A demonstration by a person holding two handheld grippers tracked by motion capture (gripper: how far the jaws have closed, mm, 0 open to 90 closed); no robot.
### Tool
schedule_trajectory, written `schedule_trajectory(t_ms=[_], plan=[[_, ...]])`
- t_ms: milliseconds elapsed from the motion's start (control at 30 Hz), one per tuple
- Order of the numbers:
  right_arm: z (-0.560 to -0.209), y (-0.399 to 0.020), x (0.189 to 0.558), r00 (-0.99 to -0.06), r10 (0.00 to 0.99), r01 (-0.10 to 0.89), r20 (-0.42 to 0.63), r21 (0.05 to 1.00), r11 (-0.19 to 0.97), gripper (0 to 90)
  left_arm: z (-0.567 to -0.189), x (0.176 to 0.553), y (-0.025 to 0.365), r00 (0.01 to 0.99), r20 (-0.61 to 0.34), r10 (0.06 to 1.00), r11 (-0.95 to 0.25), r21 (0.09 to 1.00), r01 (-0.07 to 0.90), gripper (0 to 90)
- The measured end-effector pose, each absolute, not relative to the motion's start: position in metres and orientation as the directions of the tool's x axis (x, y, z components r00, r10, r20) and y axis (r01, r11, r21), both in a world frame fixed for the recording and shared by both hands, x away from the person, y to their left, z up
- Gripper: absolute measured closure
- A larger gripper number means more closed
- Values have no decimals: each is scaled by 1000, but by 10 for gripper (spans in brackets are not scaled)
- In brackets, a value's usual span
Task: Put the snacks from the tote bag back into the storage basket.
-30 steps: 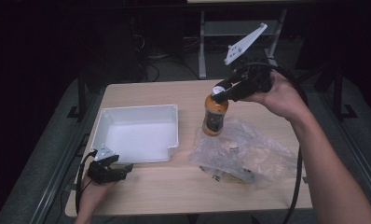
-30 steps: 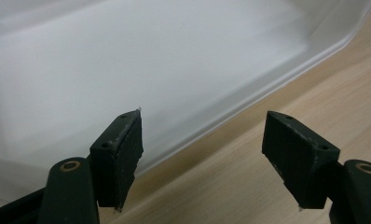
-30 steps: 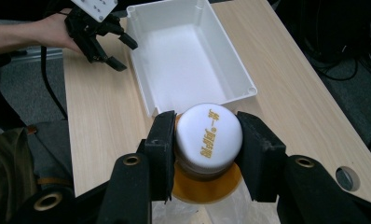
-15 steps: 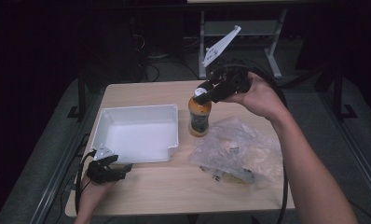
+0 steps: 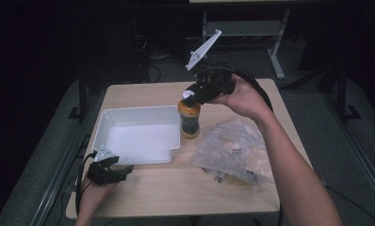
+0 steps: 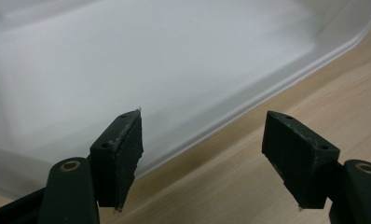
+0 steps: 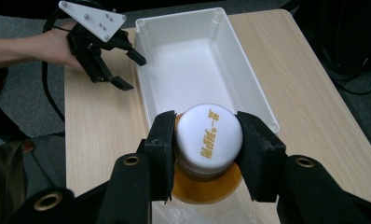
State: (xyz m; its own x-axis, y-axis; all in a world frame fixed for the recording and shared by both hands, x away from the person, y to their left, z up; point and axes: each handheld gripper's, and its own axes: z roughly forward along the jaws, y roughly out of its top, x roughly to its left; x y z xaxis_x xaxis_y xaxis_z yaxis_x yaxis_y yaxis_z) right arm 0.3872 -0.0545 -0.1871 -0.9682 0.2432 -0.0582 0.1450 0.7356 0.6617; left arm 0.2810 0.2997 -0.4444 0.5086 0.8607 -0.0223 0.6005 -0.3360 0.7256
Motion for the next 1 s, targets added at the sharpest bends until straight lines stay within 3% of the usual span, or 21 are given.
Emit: schedule_trajectory(t_ms=[1000], plan=[[-205, -1, 401, -975, 211, 123, -64, 638, 760, 590, -444, 282, 298, 523, -19, 852, -350, 721, 598, 285]])
